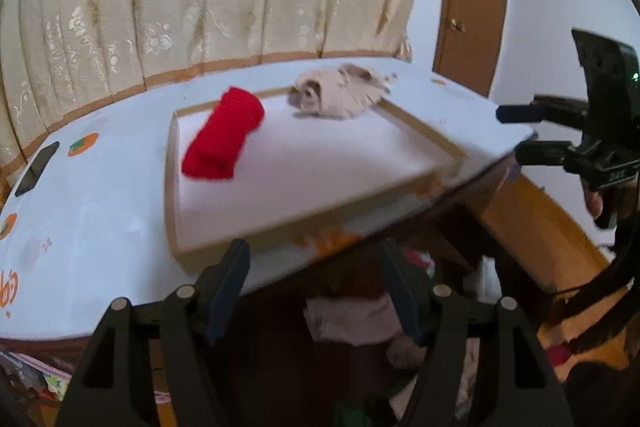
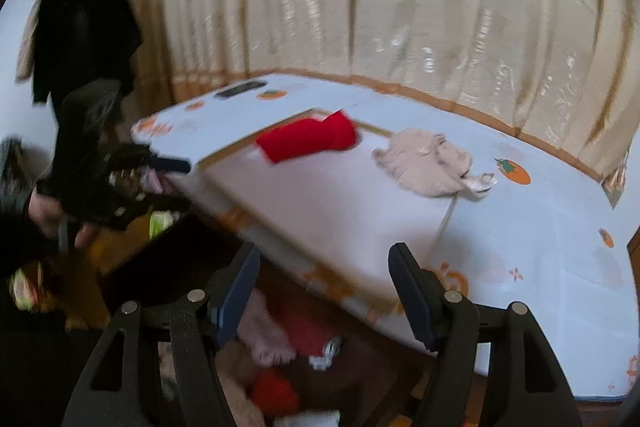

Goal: Take underwear out of drawer
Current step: 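Move both grippers back down into the open drawer of clothes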

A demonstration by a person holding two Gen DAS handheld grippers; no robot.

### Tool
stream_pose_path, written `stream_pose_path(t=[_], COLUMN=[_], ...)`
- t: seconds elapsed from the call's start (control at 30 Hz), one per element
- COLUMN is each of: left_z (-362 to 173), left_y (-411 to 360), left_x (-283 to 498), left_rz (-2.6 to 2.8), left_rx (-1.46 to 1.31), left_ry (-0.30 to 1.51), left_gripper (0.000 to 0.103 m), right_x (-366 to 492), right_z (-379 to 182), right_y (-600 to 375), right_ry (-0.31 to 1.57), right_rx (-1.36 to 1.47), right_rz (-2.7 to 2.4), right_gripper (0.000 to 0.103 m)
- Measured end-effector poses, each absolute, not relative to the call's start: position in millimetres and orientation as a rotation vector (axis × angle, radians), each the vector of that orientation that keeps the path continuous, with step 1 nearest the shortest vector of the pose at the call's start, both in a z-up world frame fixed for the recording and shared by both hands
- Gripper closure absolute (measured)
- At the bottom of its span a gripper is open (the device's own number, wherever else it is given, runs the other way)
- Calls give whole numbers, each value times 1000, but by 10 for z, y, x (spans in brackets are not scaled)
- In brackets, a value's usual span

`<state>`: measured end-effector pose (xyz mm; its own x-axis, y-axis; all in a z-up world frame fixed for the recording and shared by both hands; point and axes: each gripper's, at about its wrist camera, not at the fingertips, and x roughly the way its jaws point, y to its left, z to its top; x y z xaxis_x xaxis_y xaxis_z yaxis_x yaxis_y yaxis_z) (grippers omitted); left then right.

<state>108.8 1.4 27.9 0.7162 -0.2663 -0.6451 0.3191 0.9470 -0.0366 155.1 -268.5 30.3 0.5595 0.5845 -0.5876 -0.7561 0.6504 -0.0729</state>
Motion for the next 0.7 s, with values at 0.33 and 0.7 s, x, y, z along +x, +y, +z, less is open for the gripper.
stream_pose_path(t=[0.33,0.7], left_z=[-33,-337], left_y=[-116,-100], left_x=[768,745], left_rz=[-368,-356], left_rx=[93,105], left_ry=[776,876], left_gripper=[36,36], right_x=[1125,1088], right_z=[-307,-1024], right_y=[-2710,-2375], right_ry=[698,880], right_rx=[-459,-613], right_rz=[823,1007], right_gripper=[34,34])
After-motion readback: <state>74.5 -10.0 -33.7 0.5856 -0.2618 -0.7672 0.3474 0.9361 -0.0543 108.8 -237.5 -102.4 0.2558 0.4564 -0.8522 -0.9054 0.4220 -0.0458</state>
